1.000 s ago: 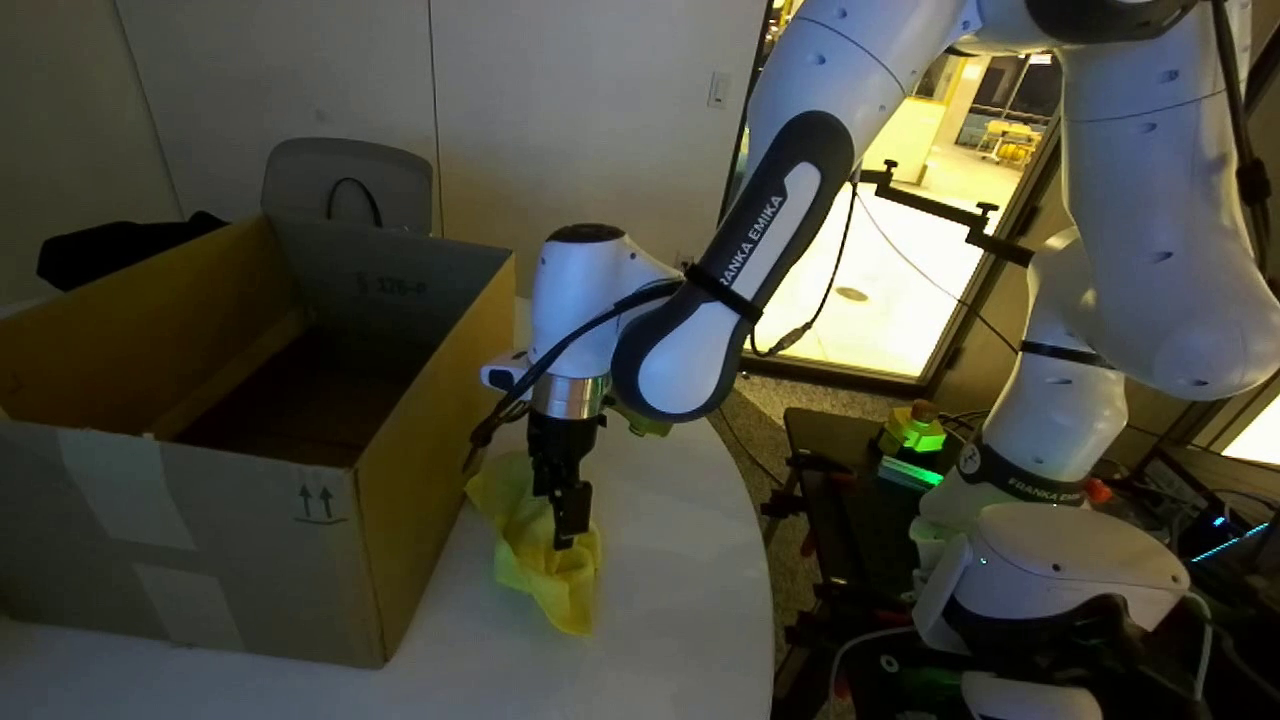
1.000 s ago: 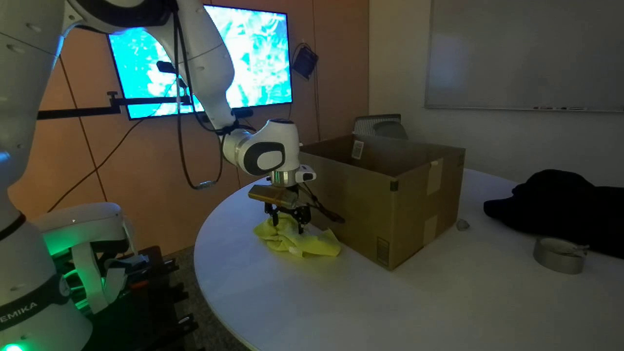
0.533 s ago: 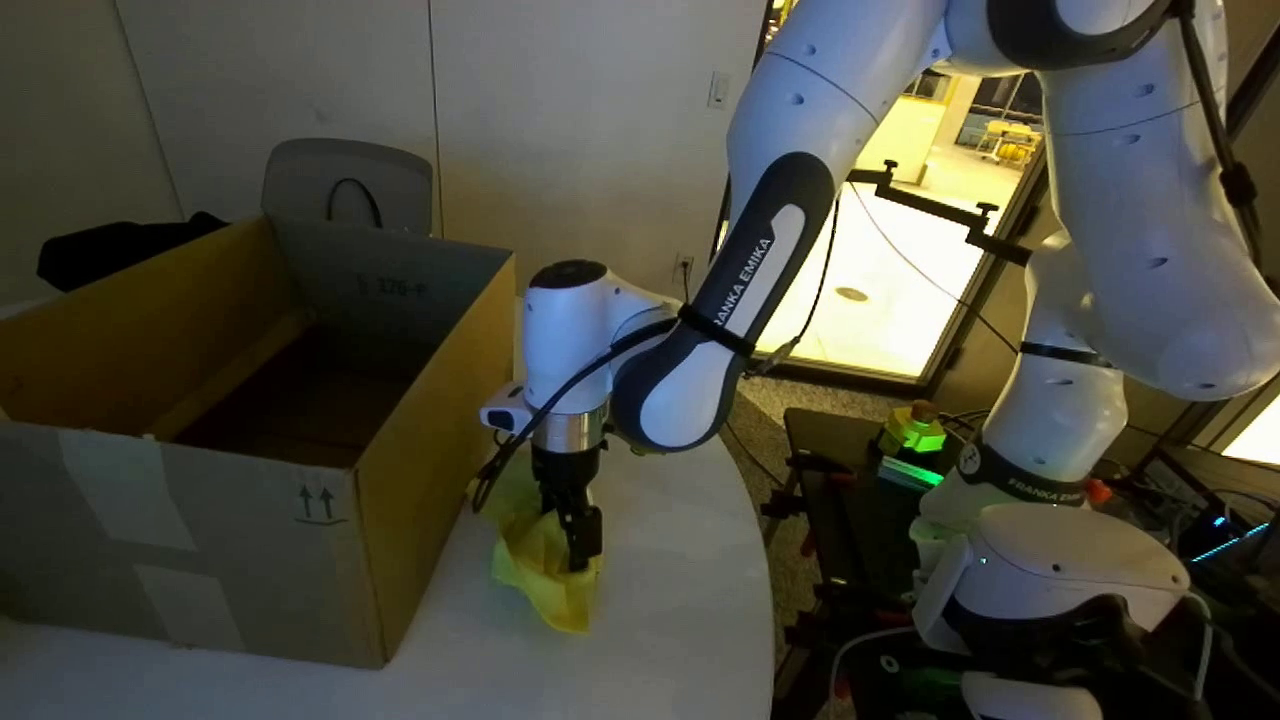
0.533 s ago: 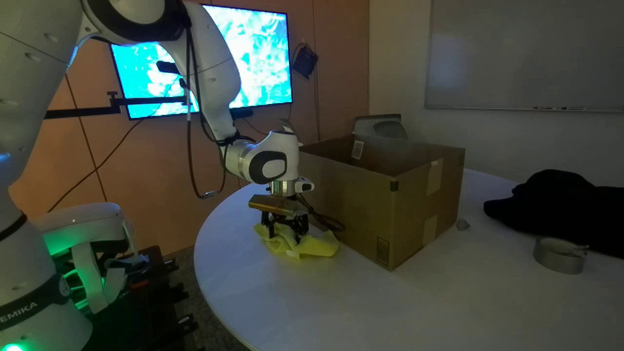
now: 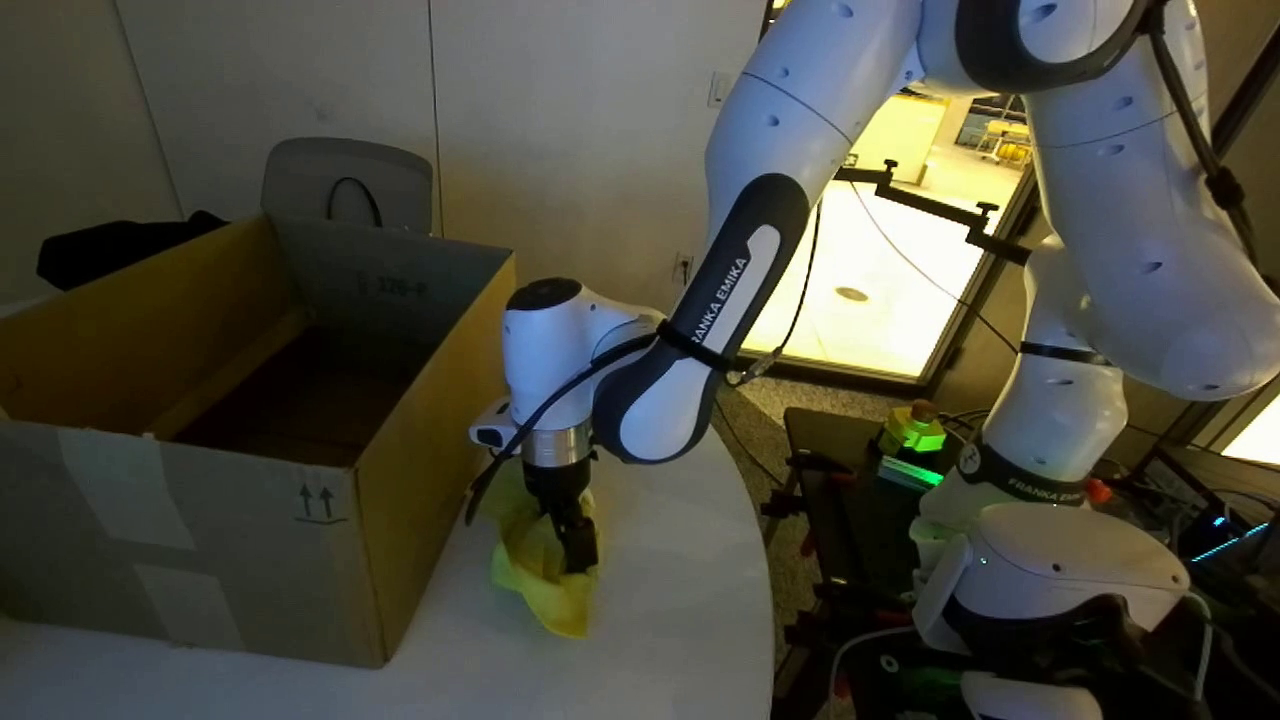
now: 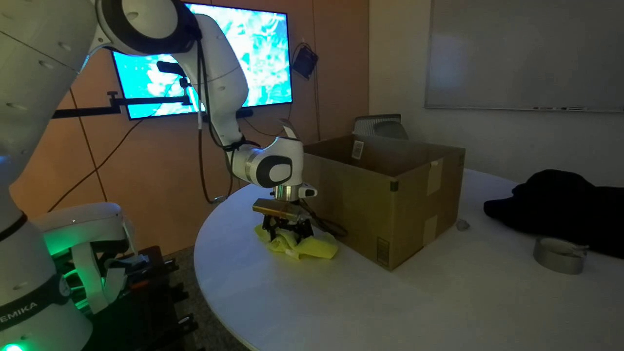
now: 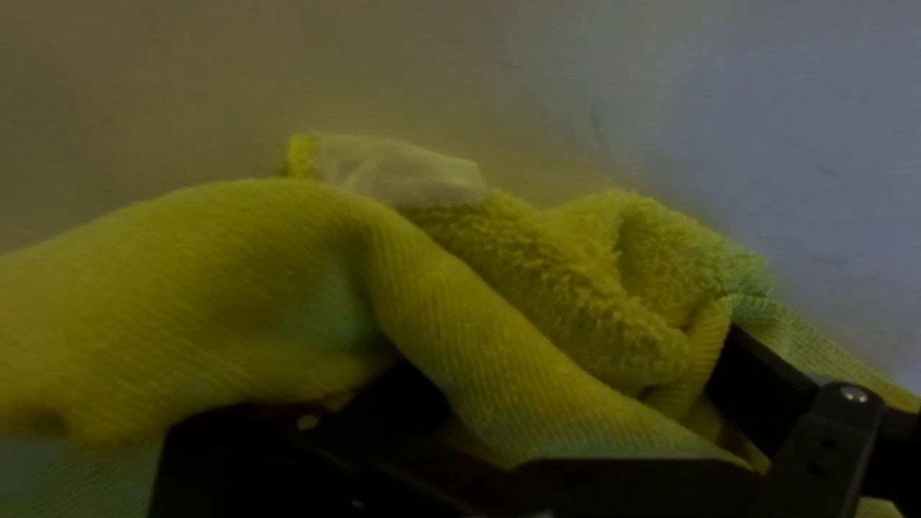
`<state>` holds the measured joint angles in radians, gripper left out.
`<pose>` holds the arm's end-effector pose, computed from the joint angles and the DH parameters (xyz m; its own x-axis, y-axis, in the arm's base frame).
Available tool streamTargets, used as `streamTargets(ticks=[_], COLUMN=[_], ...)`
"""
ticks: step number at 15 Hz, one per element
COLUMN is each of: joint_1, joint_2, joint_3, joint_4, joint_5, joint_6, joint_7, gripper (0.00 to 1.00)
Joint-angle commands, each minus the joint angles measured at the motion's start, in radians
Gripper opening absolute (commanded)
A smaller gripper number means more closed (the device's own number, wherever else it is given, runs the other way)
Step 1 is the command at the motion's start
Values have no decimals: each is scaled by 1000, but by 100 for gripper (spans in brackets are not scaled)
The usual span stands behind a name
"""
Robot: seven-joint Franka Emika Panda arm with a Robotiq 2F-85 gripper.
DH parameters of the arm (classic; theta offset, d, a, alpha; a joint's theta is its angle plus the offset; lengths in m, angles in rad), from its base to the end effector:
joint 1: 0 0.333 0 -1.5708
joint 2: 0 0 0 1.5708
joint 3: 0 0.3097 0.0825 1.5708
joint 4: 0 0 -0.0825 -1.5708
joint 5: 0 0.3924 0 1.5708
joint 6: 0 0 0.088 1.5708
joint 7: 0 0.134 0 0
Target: Put the marker on the towel then fold it and put it inside the box
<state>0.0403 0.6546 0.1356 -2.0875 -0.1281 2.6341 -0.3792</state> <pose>0.5472 0.1060 0.0598 0.7941 0.6027 -0.0781 0.5992 -0.7980 -0.0651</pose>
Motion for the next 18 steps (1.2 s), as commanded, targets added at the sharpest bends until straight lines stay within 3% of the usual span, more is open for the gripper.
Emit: streamTargets(ticks=[1,9,12,18], joint_1=[9,-14,-23,-65], joint_2=[29,1,-40,-212], joint_3=[-9,12,17,27], joint_4=[28,13,-11,-63], joint_5=[-12,7,12,38], joint_6=[-22,-65,-87,-183], joint_7=[38,22,19,-8], gripper=[66,7,0,0])
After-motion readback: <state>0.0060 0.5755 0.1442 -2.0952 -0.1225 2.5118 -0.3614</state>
